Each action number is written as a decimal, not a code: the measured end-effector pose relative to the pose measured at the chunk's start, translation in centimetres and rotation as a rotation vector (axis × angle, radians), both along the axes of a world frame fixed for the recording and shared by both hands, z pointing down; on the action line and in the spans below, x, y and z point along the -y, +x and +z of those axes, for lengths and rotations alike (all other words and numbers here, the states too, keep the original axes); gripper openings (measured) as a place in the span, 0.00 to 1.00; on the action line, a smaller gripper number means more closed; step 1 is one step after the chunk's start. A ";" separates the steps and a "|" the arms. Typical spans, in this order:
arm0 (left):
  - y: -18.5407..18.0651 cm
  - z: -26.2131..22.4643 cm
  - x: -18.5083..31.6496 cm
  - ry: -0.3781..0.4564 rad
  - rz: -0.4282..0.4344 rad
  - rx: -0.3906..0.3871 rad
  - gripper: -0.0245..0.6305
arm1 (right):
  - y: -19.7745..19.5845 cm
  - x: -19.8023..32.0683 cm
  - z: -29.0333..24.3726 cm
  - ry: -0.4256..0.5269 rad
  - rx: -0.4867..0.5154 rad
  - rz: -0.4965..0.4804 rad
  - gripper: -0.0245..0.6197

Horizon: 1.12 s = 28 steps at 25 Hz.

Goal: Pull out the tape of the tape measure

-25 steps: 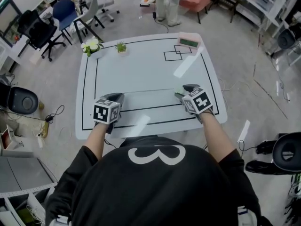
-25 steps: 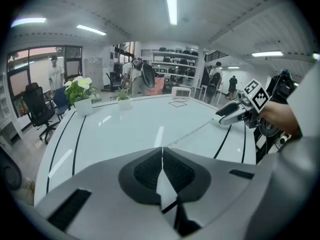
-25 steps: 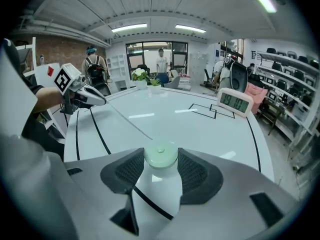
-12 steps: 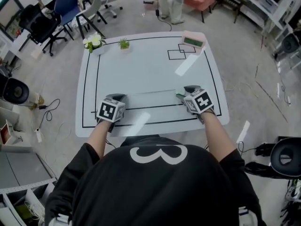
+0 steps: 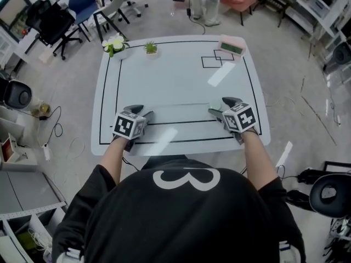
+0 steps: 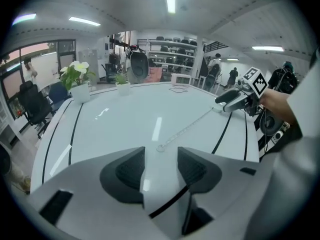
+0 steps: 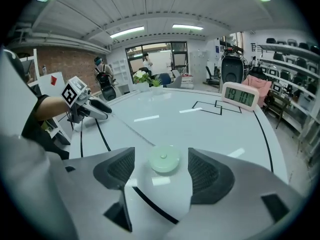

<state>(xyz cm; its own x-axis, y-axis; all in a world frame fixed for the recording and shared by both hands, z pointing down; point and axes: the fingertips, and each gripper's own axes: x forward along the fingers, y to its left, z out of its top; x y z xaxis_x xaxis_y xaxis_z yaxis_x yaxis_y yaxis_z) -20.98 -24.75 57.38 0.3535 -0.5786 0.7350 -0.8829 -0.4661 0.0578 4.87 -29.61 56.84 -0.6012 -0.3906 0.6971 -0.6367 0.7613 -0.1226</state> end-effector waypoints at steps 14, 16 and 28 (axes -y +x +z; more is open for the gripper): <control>3.4 -11.3 -2.7 0.158 -0.052 -0.466 0.41 | -2.5 -6.0 -11.2 0.096 0.436 -0.041 0.36; 4.9 -14.0 -3.4 0.192 -0.012 -0.563 0.34 | -2.9 -7.3 -12.9 0.116 0.493 -0.057 0.26; 12.0 -22.5 -8.3 0.313 0.231 -0.725 0.04 | -3.8 -11.6 -20.6 0.256 0.675 -0.066 0.05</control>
<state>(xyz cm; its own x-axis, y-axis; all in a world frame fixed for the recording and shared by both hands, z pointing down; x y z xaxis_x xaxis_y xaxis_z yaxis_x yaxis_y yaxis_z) -8.98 -16.49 34.88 0.8136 -0.5737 0.0951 -0.5564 -0.7204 0.4141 1.11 -17.98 36.20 -0.8961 -0.4400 0.0575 -0.4371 0.8530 -0.2852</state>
